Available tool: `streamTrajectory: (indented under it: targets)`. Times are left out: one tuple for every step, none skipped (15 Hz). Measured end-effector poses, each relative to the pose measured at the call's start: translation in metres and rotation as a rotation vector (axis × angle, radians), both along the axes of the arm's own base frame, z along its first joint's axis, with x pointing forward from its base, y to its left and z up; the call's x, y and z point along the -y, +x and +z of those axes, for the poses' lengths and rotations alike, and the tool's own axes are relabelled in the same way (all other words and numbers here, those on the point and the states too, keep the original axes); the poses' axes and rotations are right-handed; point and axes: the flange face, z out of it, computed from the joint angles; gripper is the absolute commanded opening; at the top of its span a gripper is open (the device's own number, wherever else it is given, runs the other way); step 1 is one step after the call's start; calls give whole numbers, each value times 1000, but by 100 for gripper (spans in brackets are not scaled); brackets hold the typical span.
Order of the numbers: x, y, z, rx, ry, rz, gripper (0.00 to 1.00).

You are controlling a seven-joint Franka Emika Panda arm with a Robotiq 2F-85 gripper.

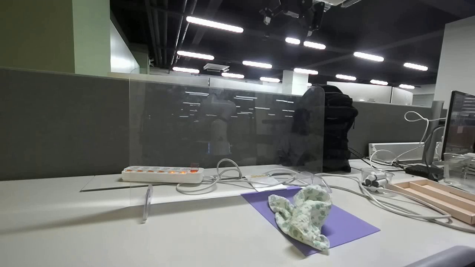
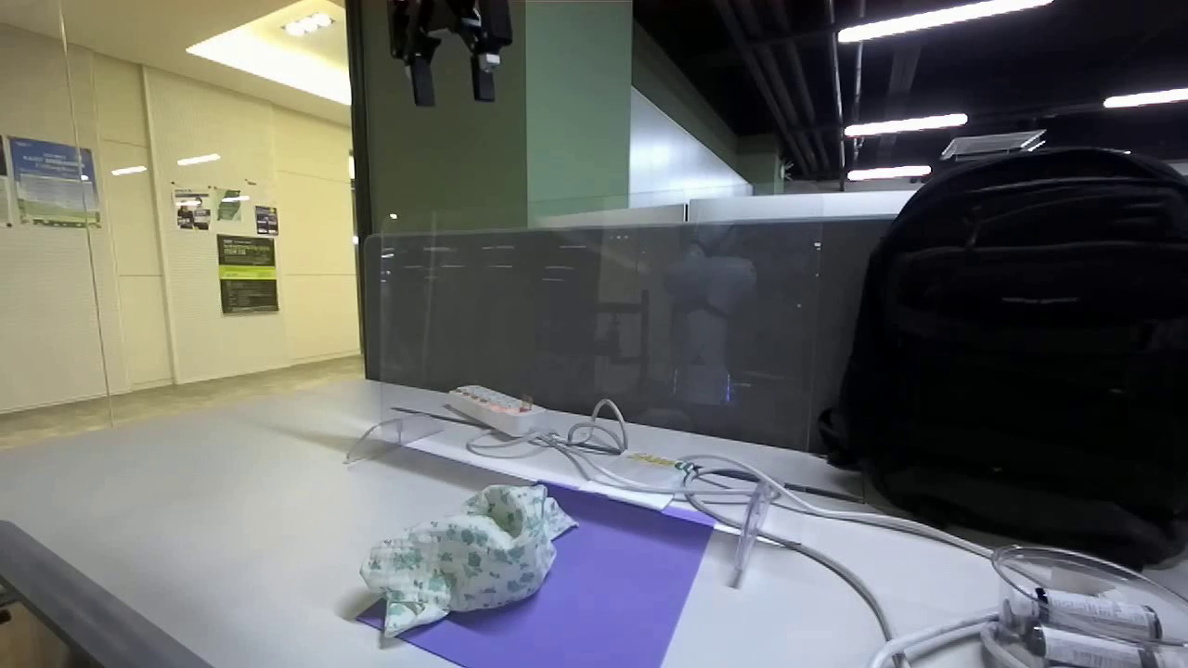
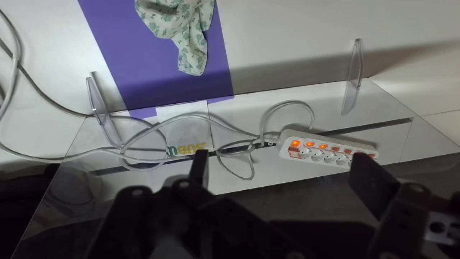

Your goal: Hang the towel on the colourless screen

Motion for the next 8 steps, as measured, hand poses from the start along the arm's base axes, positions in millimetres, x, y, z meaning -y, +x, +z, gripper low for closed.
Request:
streamTrajectory:
  targets:
    - [0, 0, 0, 0, 0, 0, 100]
    - [0, 0, 0, 0, 0, 1, 100]
    - [0, 0, -2, 2, -4, 2, 100]
    - [-1, 2, -6, 12, -11, 2, 100]
    - [-3, 3, -16, 25, -25, 2, 100]
    - [-6, 3, -31, 20, -30, 1, 100]
    - [-8, 0, -51, 1, -31, 1, 100]
    - [-8, -4, -74, -23, -33, -1, 100]
